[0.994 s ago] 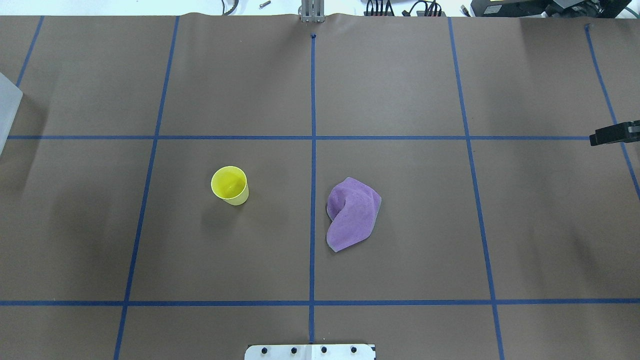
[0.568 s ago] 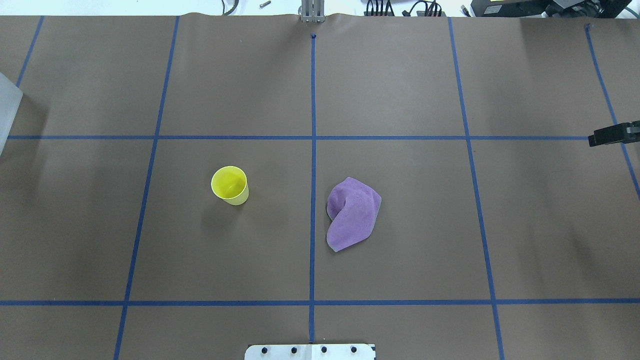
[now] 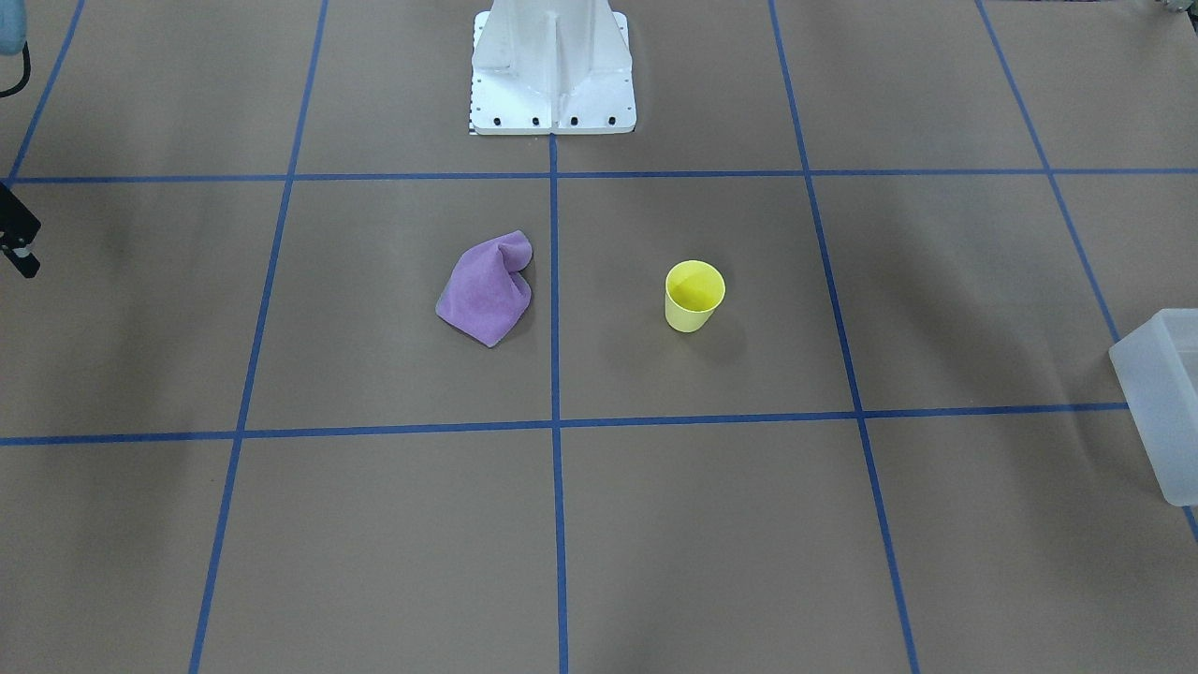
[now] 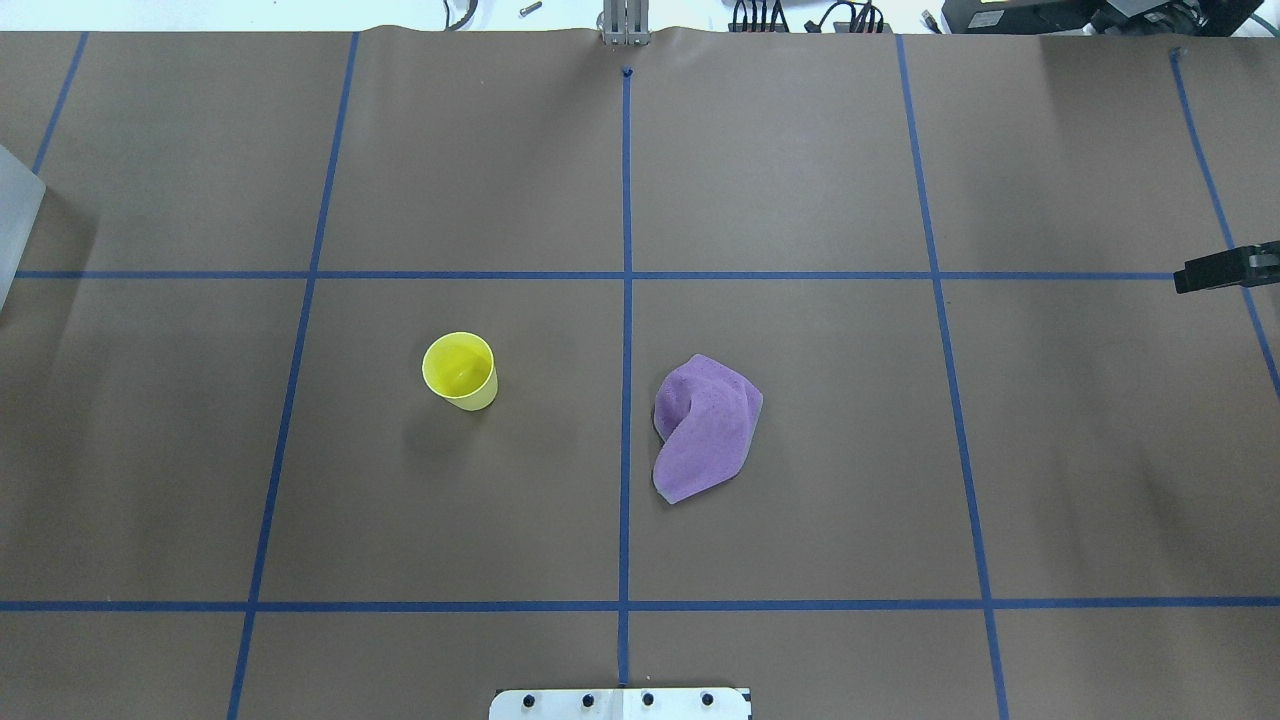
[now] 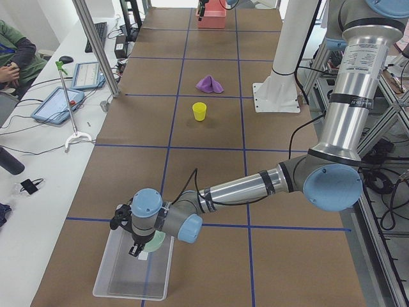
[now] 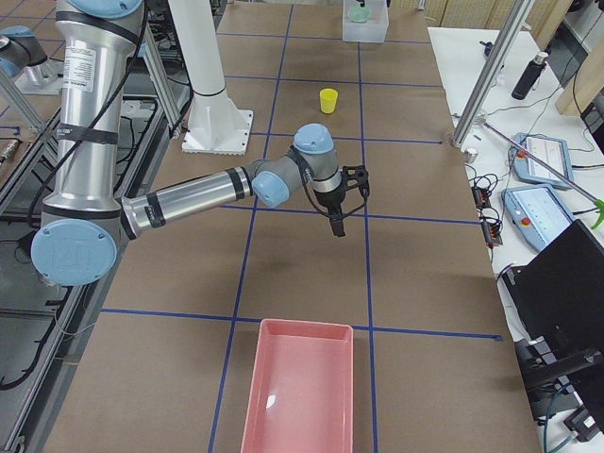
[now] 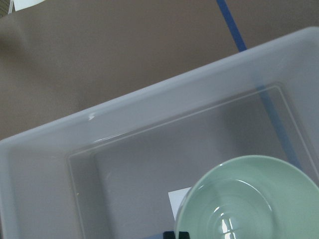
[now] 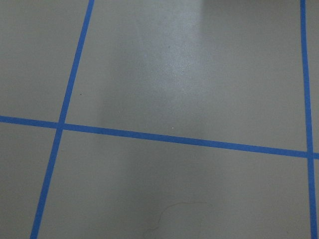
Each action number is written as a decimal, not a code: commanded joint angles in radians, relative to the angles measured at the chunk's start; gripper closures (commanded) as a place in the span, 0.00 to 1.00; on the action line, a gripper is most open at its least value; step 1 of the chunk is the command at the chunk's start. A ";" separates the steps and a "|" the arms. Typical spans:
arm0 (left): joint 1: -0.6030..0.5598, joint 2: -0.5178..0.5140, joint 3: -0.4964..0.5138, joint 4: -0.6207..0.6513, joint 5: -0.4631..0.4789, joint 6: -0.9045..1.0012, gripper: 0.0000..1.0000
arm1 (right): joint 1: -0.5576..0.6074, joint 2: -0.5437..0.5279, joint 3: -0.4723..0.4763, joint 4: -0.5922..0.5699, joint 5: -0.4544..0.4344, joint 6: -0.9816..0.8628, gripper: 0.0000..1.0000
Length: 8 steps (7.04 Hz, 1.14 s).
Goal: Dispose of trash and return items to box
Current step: 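Lower the green bowl into the clear bin and open the left gripper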
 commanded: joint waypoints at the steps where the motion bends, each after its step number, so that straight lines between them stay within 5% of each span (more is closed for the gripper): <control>1: 0.013 0.014 0.000 -0.043 -0.002 -0.077 1.00 | -0.003 0.003 0.002 0.000 -0.005 0.000 0.00; 3: 0.097 0.022 0.001 -0.116 0.005 -0.190 1.00 | -0.003 0.003 0.002 0.000 -0.005 0.000 0.00; 4: 0.099 0.022 0.000 -0.117 0.007 -0.185 0.25 | -0.003 0.003 0.002 0.000 -0.005 0.000 0.00; 5: 0.102 0.024 -0.014 -0.117 0.007 -0.166 0.02 | -0.003 0.003 0.002 0.000 -0.006 0.000 0.00; 6: 0.086 0.022 -0.048 -0.082 -0.036 -0.109 0.01 | -0.003 0.003 0.000 0.000 -0.005 0.001 0.00; 7: -0.014 0.011 -0.130 0.065 -0.193 -0.106 0.01 | -0.003 0.003 0.000 0.000 -0.006 0.001 0.00; 8: -0.054 0.023 -0.342 0.286 -0.262 -0.115 0.01 | -0.003 0.003 0.000 0.000 -0.005 0.001 0.00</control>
